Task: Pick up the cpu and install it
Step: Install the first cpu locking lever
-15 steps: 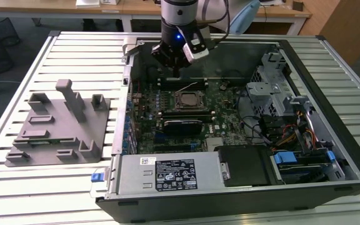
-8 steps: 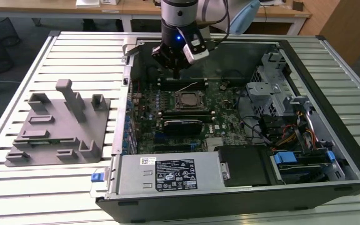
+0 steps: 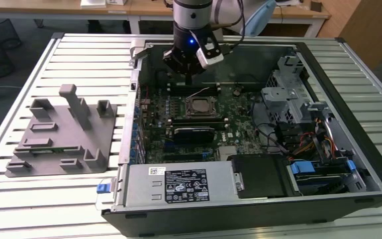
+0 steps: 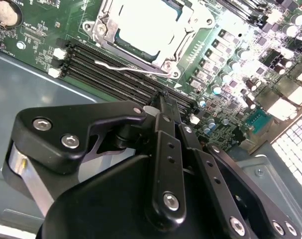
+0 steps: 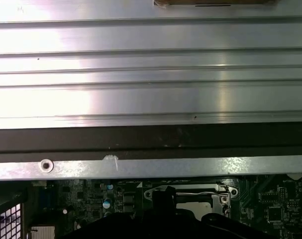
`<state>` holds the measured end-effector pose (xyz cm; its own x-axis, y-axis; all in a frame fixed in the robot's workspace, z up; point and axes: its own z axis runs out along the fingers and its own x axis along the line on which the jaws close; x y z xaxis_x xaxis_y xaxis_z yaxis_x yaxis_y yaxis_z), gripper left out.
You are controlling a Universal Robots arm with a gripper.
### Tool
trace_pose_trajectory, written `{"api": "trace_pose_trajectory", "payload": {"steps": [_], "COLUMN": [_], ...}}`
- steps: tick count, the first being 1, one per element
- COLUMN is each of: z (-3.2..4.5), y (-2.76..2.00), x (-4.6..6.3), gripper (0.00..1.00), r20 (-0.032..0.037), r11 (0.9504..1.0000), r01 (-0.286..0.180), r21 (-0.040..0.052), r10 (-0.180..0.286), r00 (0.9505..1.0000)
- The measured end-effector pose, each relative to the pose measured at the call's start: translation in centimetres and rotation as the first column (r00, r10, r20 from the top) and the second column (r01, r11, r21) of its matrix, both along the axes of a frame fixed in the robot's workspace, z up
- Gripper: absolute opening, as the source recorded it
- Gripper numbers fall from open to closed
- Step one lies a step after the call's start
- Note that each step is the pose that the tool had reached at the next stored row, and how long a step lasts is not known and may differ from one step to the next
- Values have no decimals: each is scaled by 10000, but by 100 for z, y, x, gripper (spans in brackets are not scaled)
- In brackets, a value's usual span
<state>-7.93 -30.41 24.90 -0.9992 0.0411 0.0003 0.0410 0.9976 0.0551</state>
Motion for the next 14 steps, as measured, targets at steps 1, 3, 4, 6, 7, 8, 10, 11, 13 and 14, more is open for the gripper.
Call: {"api": "trace_pose_trajectory", "payload": {"steps": [1,3,4,6,7,8,10,11,13,14], "z": [-2,-5,-7,-9,-10,-12,-16,-18,-25,-29], "y": [0,0,0,1,1,1,2,2,2,2], "x": [0,5,9,23,37,51,79,90,107,112], "gripper": [11,11,11,11,11,11,11,11,11,11], "r20": [0,2,3,2,2,1,2,2,3,2], "r11": [10000,10000,10000,10000,10000,10000,10000,10000,10000,10000], "r01": [0,-2,-3,-1,-2,-5,-13,-18,-35,-49], "r21": [1,2,3,3,1,2,2,3,3,2], "r10": [0,2,3,1,2,5,13,18,35,49], "r00": [10000,10000,10000,10000,10000,10000,10000,10000,10000,10000]}}
